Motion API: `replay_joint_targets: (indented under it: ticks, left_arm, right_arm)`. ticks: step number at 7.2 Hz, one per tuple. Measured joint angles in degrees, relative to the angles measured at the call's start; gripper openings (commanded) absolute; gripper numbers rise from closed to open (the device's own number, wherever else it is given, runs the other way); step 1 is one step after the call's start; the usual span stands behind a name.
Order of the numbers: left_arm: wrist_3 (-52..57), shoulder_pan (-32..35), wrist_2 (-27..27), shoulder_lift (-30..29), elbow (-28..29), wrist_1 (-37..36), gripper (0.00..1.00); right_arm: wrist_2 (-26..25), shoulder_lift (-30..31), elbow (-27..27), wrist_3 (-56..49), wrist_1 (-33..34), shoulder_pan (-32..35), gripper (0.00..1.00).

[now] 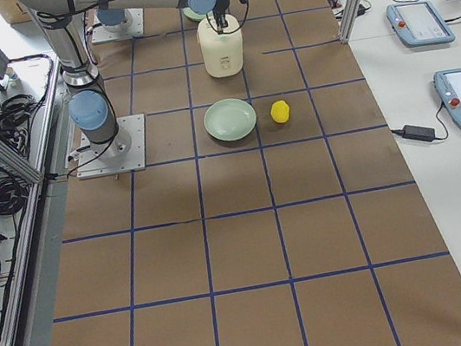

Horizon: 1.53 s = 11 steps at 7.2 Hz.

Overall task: Press rice cooker button
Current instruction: 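Press down on the green lid button with the closed right gripper, then lift the right gripper away as the cooker lid springs open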

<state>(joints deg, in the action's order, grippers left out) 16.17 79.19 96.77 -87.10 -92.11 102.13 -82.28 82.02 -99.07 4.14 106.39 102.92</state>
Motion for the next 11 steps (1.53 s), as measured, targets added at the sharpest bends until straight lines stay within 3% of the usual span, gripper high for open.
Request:
replay_joint_targets:
  ticks: [6,7,8,9,10,11]
  left_arm:
    - [0.0,0.0,0.0,0.0,0.0,0.0,1.00]
    - [0.0,0.0,0.0,0.0,0.0,0.0,1.00]
    - [0.0,0.0,0.0,0.0,0.0,0.0,1.00]
    - [0.0,0.0,0.0,0.0,0.0,0.0,1.00]
    - [0.0,0.0,0.0,0.0,0.0,0.0,1.00]
    - [0.0,0.0,0.0,0.0,0.0,0.0,1.00]
  right_arm:
    - [-0.1,-1.4,-0.1,-0.4,1.2,-0.1,0.07]
    - [-0.1,-1.4,-0.1,-0.6,1.2,-0.1,0.11]
    - [-0.2,-1.3,0.3,-0.5,1.0,0.0,0.30]
    - [-0.4,-0.7,1.5,-0.1,-0.4,0.0,0.71]
    - [-1.1,0.2,4.2,0.2,-3.0,0.0,1.00]
    - [-2.2,0.9,7.5,0.1,-5.5,-0.4,1.00]
